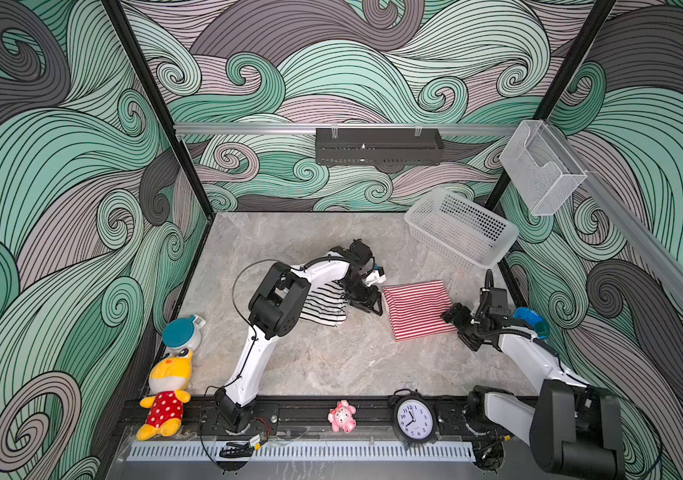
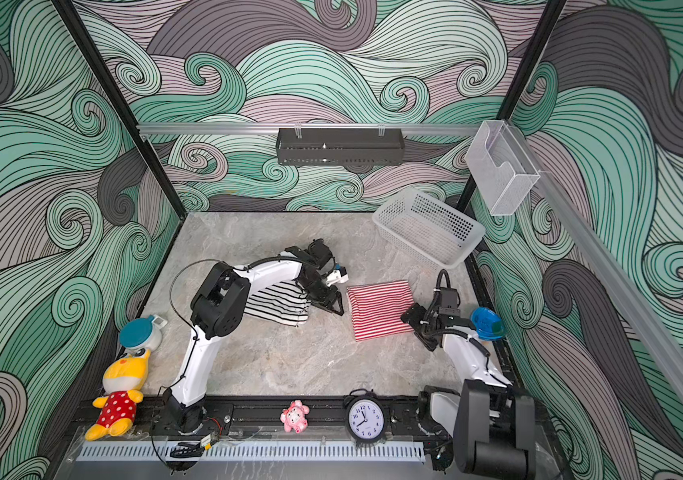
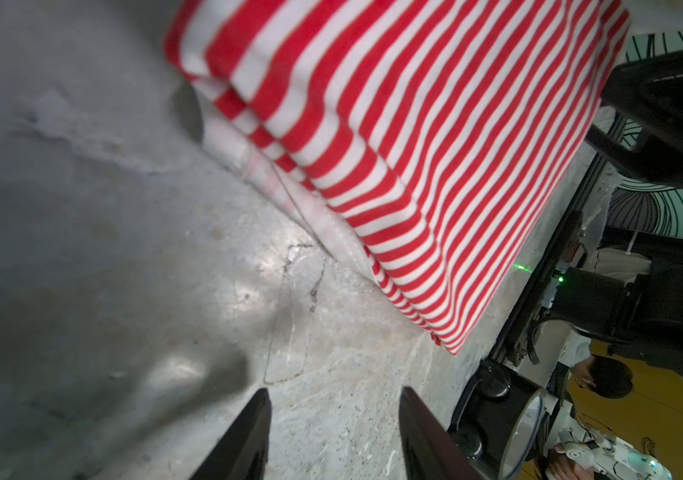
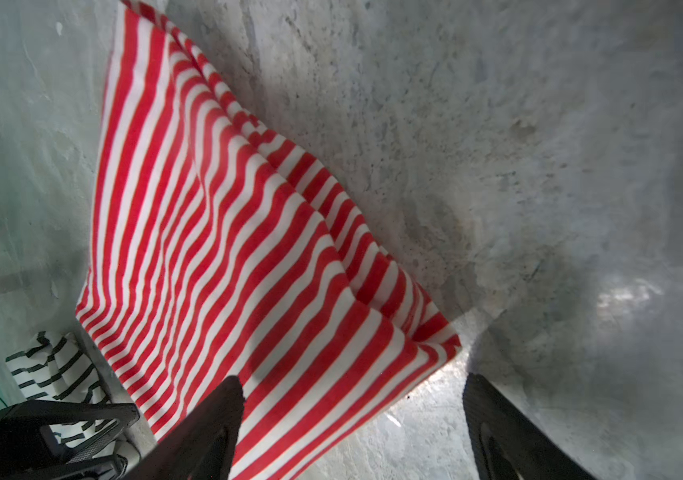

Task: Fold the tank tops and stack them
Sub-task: 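Release the red top with the right gripper and push it toward the black-and-white top, then grasp the red top's edges with both grippers and lift it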

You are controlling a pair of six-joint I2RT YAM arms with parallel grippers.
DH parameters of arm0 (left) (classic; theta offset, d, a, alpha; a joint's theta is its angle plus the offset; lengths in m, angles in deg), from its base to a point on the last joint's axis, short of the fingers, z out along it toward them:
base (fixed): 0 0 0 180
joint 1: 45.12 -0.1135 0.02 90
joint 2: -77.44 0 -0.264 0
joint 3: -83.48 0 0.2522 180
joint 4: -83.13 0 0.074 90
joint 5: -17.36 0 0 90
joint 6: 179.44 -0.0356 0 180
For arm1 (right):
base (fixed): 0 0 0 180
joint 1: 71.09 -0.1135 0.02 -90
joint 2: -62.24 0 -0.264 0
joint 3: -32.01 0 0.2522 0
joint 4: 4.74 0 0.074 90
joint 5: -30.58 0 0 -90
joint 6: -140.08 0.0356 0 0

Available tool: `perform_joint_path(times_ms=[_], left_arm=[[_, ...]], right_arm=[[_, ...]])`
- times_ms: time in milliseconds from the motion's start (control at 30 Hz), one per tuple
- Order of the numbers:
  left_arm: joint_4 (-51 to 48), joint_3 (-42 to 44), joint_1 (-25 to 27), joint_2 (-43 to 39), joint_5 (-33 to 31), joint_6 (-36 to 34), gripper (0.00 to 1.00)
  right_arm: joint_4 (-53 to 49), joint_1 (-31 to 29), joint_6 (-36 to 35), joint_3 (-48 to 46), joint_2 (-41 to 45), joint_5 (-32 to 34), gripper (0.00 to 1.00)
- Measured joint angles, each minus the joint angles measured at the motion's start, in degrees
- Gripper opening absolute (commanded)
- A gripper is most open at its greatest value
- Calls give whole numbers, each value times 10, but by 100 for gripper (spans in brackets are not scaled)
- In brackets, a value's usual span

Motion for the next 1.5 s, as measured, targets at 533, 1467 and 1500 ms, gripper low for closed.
perform_joint_path(times_ms=[533,1467,1500], left_arm=[[0,-18,-47,6,-12,23,53],[15,-90,-62,71,22,85,53],[17,-93,-62,71,14,87,53]], right_arm=[[64,-201,67,23,-61,54,83],[38,-107,67,18,-45,24,73],[52,-107,70,14,-54,16,71]])
